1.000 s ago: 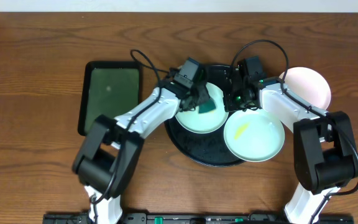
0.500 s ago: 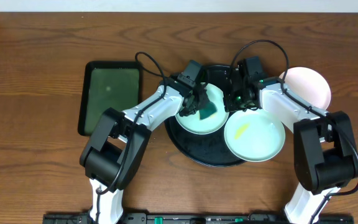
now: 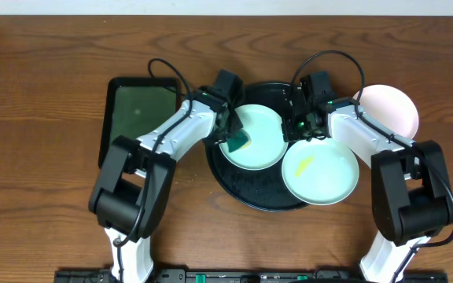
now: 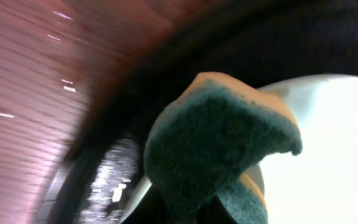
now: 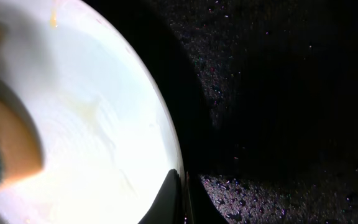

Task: Clean dirty plates on tray and stack at the side

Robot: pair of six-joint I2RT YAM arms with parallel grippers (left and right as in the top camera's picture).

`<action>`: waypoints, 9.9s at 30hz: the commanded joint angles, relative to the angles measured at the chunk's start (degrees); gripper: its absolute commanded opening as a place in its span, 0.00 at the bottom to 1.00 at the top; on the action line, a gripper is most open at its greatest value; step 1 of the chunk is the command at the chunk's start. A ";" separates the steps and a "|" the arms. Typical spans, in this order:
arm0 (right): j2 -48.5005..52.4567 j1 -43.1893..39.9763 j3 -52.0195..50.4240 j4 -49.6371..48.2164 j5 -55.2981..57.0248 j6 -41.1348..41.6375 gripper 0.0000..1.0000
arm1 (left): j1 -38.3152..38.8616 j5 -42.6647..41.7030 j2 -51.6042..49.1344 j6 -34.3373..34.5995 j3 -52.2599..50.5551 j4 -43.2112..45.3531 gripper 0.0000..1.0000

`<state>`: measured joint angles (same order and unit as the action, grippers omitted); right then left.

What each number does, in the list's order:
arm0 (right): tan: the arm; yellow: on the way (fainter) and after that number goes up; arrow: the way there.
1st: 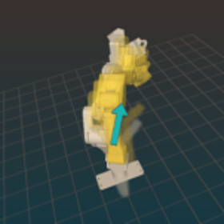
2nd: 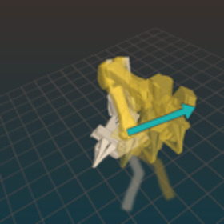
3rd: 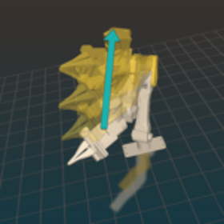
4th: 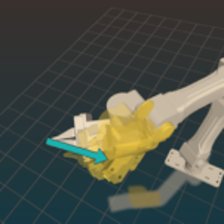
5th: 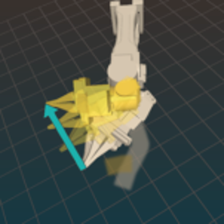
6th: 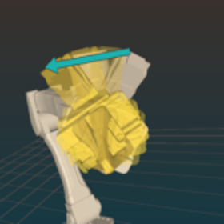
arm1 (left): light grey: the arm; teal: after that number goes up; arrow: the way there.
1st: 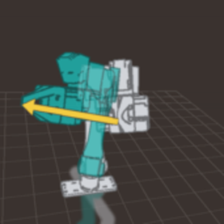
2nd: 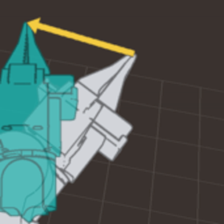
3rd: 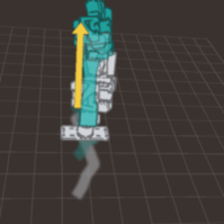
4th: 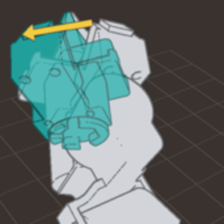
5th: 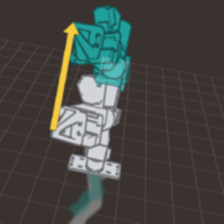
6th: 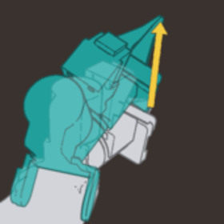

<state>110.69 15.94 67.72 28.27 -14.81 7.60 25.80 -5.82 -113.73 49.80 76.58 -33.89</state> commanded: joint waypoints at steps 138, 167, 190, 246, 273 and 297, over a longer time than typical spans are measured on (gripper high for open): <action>-49.90 -21.84 -22.23 27.39 5.86 22.73 0.99 | -33.16 9.25 26.49 -14.21 -3.87 -10.88 0.08; -31.54 -10.27 -23.78 24.76 14.80 37.09 0.78 | -33.16 9.25 26.49 -14.21 -3.87 -10.93 0.08; -31.56 -10.12 -22.73 13.25 5.07 33.40 0.01 | -33.11 8.26 26.49 -14.23 -3.87 -11.06 0.08; -12.20 0.28 -19.52 -5.11 8.55 27.87 0.01 | -33.18 -5.29 9.40 -23.21 -3.80 1.16 0.54; -12.20 0.28 -19.52 -5.16 8.55 27.87 0.01 | -32.50 0.26 1.42 -22.99 -4.15 1.90 0.42; -12.20 0.28 -19.52 -5.49 8.55 27.47 0.01 | -32.35 0.28 7.96 -22.73 -4.87 0.61 0.08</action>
<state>97.82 15.90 49.12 21.58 -10.68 36.58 -6.37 -6.46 -102.78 26.98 72.71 -33.19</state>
